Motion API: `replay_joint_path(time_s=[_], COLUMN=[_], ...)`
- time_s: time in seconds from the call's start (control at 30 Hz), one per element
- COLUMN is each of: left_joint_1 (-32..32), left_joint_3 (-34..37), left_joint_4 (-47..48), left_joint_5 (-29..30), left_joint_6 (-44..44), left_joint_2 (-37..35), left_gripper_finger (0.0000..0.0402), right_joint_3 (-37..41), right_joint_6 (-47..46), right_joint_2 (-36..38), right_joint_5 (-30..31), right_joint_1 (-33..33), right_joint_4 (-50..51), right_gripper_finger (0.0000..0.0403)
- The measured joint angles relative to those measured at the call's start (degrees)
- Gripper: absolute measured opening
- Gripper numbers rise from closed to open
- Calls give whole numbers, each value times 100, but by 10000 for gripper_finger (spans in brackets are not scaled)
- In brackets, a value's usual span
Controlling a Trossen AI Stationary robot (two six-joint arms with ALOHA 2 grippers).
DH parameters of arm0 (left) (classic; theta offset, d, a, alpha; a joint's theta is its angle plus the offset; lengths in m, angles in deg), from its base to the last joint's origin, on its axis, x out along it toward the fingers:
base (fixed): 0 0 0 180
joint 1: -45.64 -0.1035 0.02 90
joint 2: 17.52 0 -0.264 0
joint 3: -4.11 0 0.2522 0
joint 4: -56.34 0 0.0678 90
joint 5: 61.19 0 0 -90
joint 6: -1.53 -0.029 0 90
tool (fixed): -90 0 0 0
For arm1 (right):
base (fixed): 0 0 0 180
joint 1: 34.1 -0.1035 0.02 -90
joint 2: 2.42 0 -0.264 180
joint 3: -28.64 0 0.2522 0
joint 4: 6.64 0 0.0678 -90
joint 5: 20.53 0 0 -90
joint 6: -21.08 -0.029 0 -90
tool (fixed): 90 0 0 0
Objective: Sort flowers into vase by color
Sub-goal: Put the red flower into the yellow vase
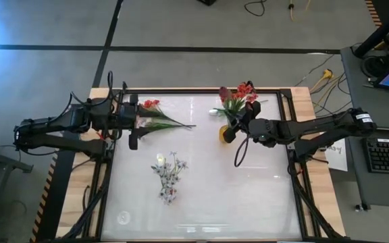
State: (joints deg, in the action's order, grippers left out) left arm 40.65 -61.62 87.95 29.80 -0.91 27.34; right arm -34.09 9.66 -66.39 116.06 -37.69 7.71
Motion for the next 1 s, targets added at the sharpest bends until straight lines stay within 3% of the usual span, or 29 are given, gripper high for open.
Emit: replay_joint_path(time_s=[0.37, 0.5, 0.7, 1.0], left_joint_1=[0, 2, 0, 0], left_joint_3=[2, 4, 4, 13], left_joint_4=[78, 202, 323, 350], left_joint_5=[33, 364, 560, 599], left_joint_6=[24, 73, 177, 183], left_joint_2=[2, 4, 4, 86], left_gripper_finger=[208, 208, 208, 208], right_joint_3=[-4, -4, -131, -525], right_joint_6=[-331, -459, -560, -664], right_joint_2=[62, 130, 245, 208], right_joint_5=[-1, -66, -693, -1591], right_joint_1=[-13, -13, -13, -15], right_joint_4=[38, 41, -4, 25], right_gripper_finger=[146, 169, 191, 194])
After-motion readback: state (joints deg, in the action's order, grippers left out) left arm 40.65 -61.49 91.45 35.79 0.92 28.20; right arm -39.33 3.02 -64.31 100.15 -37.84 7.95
